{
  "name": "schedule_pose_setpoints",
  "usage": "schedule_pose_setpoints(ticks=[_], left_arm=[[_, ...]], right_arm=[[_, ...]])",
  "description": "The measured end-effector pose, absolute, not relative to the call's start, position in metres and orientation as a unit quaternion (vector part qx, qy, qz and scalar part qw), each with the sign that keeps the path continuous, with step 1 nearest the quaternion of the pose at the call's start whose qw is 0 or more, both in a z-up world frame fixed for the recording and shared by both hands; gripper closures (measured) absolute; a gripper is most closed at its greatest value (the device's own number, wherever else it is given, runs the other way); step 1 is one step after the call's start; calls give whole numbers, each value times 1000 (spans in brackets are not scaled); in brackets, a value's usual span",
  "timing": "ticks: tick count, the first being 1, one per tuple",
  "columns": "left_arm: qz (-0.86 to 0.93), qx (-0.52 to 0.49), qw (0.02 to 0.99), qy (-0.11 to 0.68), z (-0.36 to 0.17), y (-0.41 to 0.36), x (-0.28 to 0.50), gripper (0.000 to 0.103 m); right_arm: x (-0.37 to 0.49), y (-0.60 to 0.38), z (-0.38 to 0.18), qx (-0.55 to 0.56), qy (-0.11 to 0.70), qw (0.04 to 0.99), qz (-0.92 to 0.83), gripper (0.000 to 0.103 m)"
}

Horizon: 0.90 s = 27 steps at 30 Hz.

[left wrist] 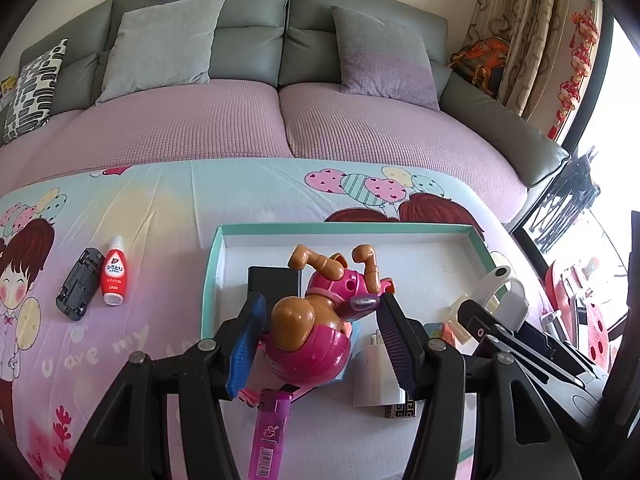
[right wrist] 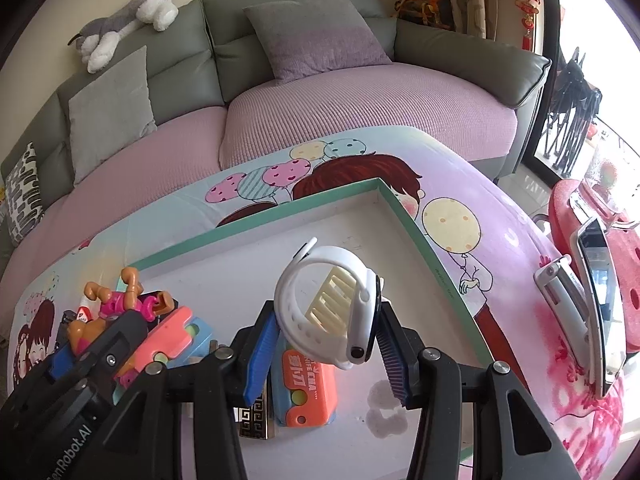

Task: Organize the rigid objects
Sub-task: 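Lift and carry the toy figure and smartwatch over the tray, then lower the toy figure and smartwatch into the tray and open both grippers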

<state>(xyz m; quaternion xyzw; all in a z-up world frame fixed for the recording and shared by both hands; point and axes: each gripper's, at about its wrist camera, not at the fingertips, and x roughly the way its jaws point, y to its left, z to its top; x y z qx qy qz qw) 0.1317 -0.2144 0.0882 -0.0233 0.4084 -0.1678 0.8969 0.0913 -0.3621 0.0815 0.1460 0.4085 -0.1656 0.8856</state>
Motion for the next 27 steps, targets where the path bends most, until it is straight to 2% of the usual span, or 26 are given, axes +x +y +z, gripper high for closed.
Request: schedule_pose_setpoints(ticks=[19,27], left_arm=[[-173,-20,886,429,81,-217,134,44],[-175,-21,886,429,85,-215,133,44]], right_arm=[[96,-359,69,133,447,868,-167,51],[97,-357,73,128,448,869,-167,45]])
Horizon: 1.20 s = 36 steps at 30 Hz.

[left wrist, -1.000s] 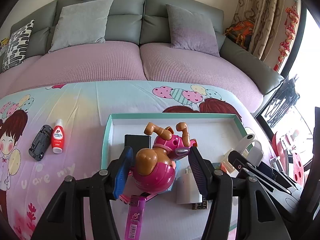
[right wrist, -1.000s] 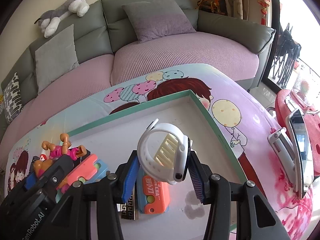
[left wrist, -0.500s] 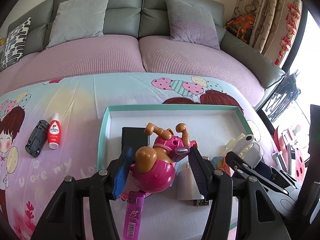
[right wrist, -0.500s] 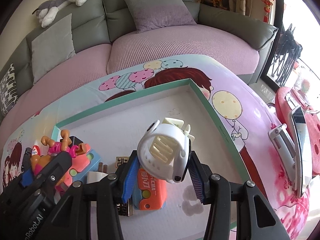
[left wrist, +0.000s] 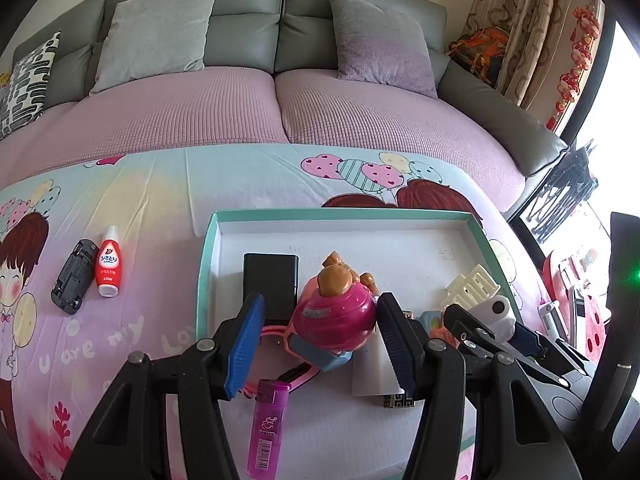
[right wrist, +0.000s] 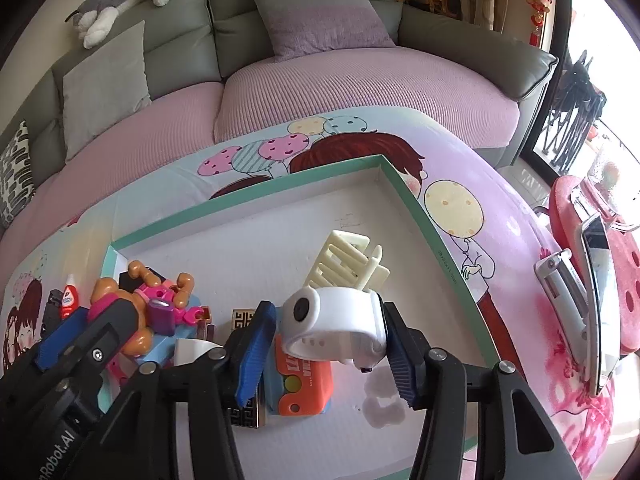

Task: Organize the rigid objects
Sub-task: 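Lower the toy figure and smartwatch into the tray and open both grippers, then withdraw both grippers from the tray toward the black toy car and red bottle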

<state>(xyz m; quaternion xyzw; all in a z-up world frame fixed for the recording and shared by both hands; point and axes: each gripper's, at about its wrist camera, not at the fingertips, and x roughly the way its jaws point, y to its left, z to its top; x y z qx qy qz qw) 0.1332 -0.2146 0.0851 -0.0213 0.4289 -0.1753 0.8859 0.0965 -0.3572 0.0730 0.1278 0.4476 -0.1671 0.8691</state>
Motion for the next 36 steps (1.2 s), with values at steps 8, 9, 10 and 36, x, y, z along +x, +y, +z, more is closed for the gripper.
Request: schedule_pose_setpoints(ticks=[8,9,10,36], left_arm=[[-168,-26,894,414,99,-206,130,44],[-167,-28,895,412,100,-204,131,44],[-165,-30,896,412,101,-203,131,44],[-18,-15,909,416,86,-141,153,13]], right_arm=[[92,-354,87,120,433,879,-161,45],[92,-353,88,118,433,879,-161,45],[92,-352,89,117,432,880,-160,45],[94,-342,94,136,414,890,-138,12]])
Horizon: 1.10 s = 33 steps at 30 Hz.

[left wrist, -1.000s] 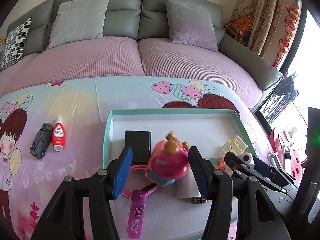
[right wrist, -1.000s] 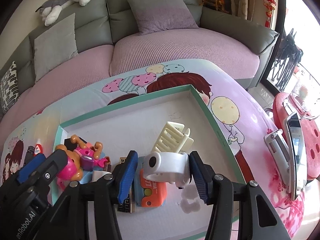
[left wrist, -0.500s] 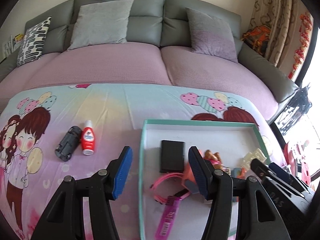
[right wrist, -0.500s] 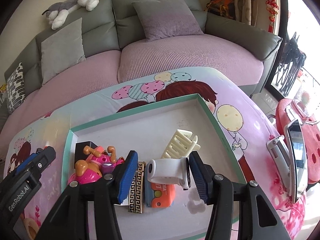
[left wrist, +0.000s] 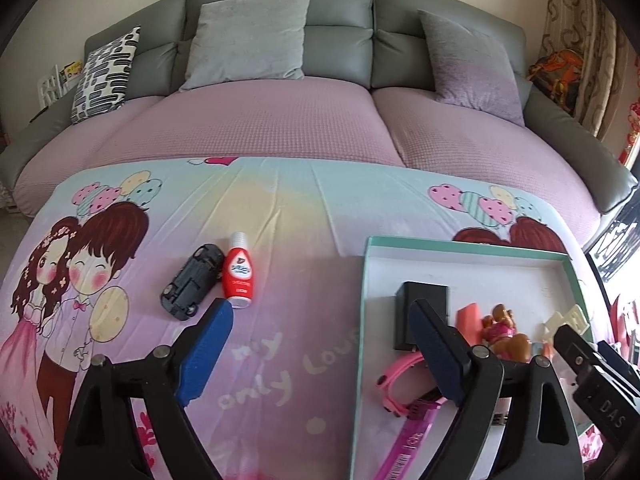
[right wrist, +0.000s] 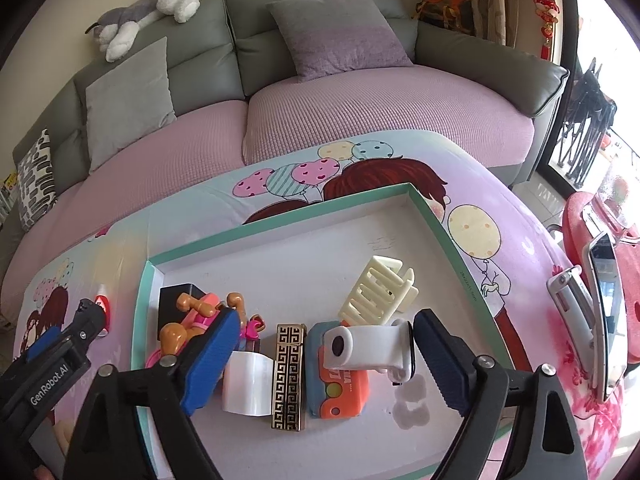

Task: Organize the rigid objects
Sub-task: 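Withdraw both grippers from the tray toward the black toy car and red bottle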

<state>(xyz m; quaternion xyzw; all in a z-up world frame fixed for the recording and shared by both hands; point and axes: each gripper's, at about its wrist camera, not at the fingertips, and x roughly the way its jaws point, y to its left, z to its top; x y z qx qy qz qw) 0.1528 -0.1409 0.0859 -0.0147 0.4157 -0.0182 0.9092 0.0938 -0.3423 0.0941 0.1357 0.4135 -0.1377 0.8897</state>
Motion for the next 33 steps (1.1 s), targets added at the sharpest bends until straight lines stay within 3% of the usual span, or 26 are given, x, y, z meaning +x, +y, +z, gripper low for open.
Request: schedule_pose_setpoints(ticks=[2,4,7,33], left_arm=[[-9,-12,909,417,84,-137,154,13],[3,-9,909,417,82,-134,155,12],[11,-11,910,413,82,-127,156,0],[101,-113,911,383,80,-8,155,0]], right_arm=[[94,-342,94,138,411,890,-138,11],[94,-342,94,140,410,891,-138,0],[94,-340,96,137,403,894,-139,0],[104,-275,107,79,388,914,-83,0]])
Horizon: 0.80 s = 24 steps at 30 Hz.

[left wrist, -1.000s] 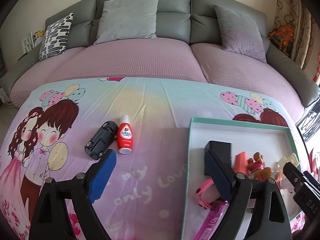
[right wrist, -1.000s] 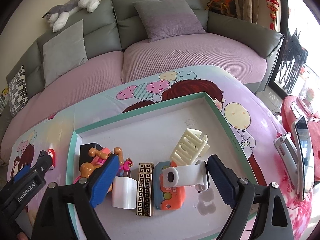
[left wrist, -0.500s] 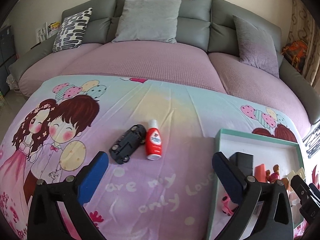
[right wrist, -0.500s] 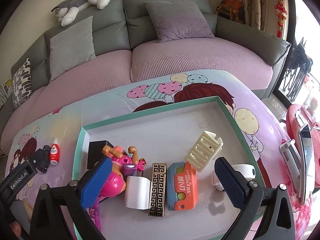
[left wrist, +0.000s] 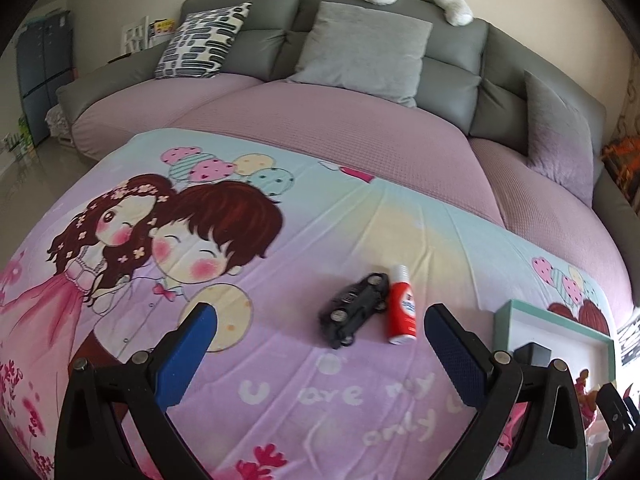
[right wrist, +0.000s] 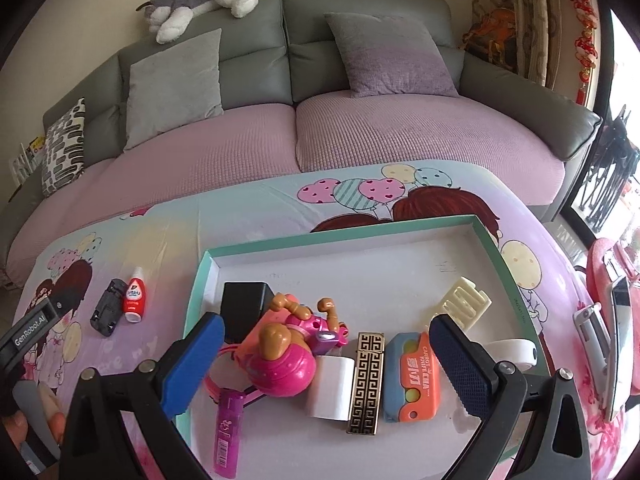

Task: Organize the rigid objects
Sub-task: 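Withdraw both grippers from the tray toward the black toy car and red bottle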

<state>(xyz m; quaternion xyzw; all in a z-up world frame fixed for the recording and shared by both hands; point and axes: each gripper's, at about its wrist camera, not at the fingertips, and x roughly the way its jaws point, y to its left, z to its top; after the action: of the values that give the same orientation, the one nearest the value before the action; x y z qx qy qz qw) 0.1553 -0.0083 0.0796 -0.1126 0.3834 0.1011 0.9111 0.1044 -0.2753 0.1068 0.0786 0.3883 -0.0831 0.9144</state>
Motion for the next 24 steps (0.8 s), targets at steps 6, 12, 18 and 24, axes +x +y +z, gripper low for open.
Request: schedule_pose_setpoints(ticks=[6,12,18,24], left_arm=[[116,-124,911,375,81,12,152,0],[106,-151,910,371,82,31,150,0],[99,-165,905,379,76,51,152,0],[98,-175,898,391,64,63,162,0]], right_arm=[[106,-262,108,70,385,918,-63,0],[108,-241,111,66,372,925,-36,0],[119,-198,108,43,368,929,13,0],[138,-162,108,42,359,931,56,0]])
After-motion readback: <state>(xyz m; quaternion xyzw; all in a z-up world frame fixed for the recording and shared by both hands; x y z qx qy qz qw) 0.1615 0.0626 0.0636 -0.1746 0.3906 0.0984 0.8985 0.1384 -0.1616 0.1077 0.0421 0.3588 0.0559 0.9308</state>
